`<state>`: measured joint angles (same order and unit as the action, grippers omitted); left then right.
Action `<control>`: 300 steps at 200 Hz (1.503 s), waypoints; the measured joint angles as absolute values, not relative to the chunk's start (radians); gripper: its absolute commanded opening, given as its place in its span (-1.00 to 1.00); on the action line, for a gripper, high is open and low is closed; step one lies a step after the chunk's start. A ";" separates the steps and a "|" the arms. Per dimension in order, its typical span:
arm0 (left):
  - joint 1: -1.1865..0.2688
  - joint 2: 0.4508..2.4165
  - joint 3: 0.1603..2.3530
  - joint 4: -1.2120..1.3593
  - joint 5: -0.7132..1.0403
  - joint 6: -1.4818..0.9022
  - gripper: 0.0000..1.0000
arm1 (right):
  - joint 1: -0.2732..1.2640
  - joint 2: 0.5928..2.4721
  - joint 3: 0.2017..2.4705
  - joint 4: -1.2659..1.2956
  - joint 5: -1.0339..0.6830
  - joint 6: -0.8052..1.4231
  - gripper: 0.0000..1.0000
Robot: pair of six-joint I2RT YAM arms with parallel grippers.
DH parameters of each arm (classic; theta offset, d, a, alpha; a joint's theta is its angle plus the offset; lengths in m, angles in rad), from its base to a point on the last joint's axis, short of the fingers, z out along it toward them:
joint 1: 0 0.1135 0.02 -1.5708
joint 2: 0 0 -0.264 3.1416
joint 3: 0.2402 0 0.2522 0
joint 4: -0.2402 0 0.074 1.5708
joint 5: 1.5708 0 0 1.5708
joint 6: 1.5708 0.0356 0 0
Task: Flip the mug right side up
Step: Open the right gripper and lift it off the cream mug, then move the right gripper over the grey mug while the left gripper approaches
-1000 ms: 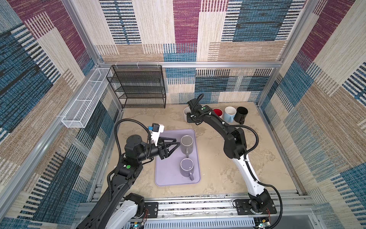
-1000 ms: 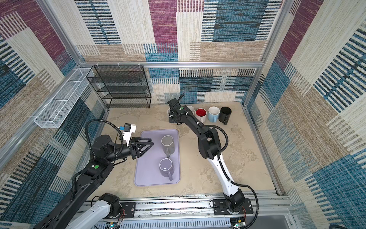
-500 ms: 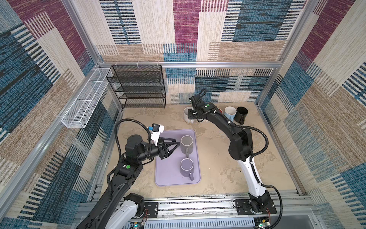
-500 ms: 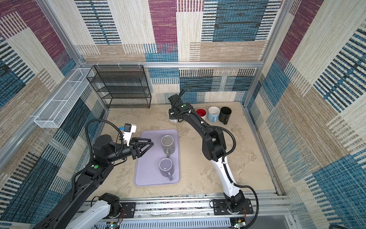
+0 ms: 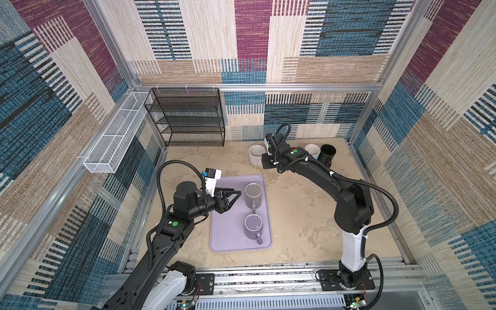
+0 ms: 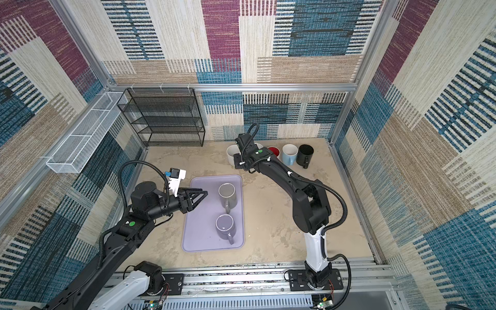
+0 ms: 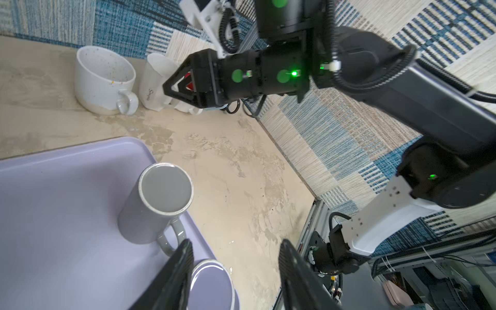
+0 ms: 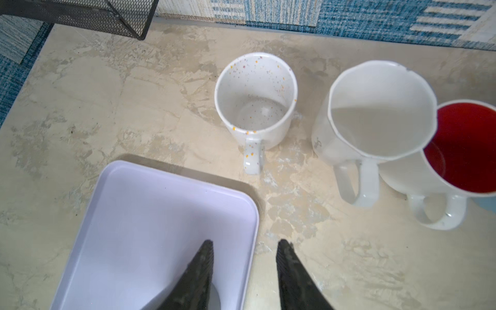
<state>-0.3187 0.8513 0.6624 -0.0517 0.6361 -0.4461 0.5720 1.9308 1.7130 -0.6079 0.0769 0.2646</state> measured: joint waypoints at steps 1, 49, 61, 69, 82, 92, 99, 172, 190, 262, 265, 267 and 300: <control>-0.319 0.852 0.661 -0.052 0.632 -0.446 0.04 | 0.572 1.928 1.709 -0.607 0.077 0.265 -0.16; -0.323 0.911 0.617 -0.090 0.513 -0.473 0.00 | 0.606 1.751 1.450 -0.559 0.100 0.265 -0.16; -0.331 0.925 0.617 -0.097 0.493 -0.473 -0.02 | 0.617 1.731 1.407 -0.550 0.105 0.265 -0.17; -0.339 0.936 0.620 -0.112 0.470 -0.472 -0.03 | 0.620 1.722 1.378 -0.542 0.105 0.265 -0.17; -0.359 0.952 0.632 -0.143 0.435 -0.472 -0.03 | 0.620 1.713 1.331 -0.529 0.109 0.267 -0.18; -0.386 0.966 0.649 -0.173 0.396 -0.471 -0.05 | 0.618 1.711 1.297 -0.519 0.115 0.275 -0.18; -0.408 0.976 0.664 -0.194 0.370 -0.471 -0.05 | 0.617 1.711 1.274 -0.515 0.115 0.281 -0.18; -0.657 1.191 0.859 -0.396 0.045 -0.450 -0.13 | 0.616 1.709 1.182 -0.458 0.114 0.331 -0.19; -0.690 1.238 0.888 -0.423 -0.010 -0.450 -0.13 | 0.611 1.705 1.174 -0.445 0.113 0.332 -0.18; -0.764 1.391 0.982 -0.447 -0.108 -0.450 -0.14 | 0.581 1.656 1.110 -0.419 0.084 0.337 -0.19; -0.766 1.395 0.984 -0.447 -0.108 -0.450 -0.15 | 0.581 1.654 1.108 -0.418 0.078 0.337 -0.19; -0.767 1.397 0.986 -0.447 -0.109 -0.450 -0.15 | 0.581 1.652 1.106 -0.416 0.077 0.337 -0.19; -0.773 1.435 1.005 -0.450 -0.107 -0.450 -0.19 | 0.581 1.633 1.082 -0.405 0.060 0.344 -0.20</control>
<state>-0.7734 1.4349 1.0054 -0.4500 -0.1066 -0.4500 0.5812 1.6333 1.0824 -0.4046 0.0597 0.3435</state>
